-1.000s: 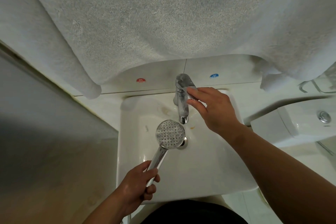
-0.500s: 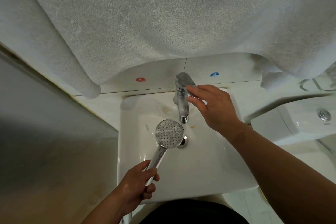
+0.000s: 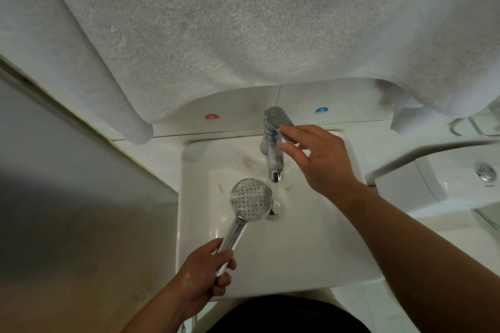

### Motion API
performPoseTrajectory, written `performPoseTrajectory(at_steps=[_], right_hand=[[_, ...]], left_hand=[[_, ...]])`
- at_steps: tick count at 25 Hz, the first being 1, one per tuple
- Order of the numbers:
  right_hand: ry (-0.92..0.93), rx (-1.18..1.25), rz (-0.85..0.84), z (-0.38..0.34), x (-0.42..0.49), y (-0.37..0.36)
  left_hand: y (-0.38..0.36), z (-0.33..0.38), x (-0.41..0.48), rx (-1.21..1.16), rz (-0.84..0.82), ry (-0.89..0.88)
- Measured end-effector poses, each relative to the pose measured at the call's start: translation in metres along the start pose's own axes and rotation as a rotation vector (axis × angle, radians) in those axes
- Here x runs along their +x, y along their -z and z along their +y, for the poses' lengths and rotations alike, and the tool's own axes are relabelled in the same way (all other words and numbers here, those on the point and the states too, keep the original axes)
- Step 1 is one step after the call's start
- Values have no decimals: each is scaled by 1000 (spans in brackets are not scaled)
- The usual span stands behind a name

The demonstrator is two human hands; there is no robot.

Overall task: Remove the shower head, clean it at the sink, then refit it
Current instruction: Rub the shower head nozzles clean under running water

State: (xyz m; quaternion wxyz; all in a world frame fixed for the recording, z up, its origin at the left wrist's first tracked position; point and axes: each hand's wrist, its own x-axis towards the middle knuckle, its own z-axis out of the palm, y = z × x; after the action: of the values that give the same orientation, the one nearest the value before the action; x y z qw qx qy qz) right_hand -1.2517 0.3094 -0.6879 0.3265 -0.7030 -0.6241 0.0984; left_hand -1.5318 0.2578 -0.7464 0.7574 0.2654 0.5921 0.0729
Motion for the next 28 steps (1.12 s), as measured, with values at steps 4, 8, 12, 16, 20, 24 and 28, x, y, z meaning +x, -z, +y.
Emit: performPoseTrajectory(at_steps=[4,8,12,16,20,24,28], right_hand=[[-334,199,5,6,-34,-18],[-523,-19,-497,17,-104,-89],[-476,-29,-770,8,-110,-173],[-423,-128,-734,-8,-92,-217],[-407,-129,-730,-5,-93,-213],[-578,48,-629,29,-112,-165],[-833,262,-623,60,-125,-97]], left_hand=[[14,-1,-6,-4,51,-23],[33,-1,-15,-55,103,-68],[48,-2,-17,-100,166,-91],[57,-6,-13,-140,211,-92],[62,-13,-12,-138,207,-80],[59,-20,-12,-164,184,-62],[39,-27,1,-129,162,-12]])
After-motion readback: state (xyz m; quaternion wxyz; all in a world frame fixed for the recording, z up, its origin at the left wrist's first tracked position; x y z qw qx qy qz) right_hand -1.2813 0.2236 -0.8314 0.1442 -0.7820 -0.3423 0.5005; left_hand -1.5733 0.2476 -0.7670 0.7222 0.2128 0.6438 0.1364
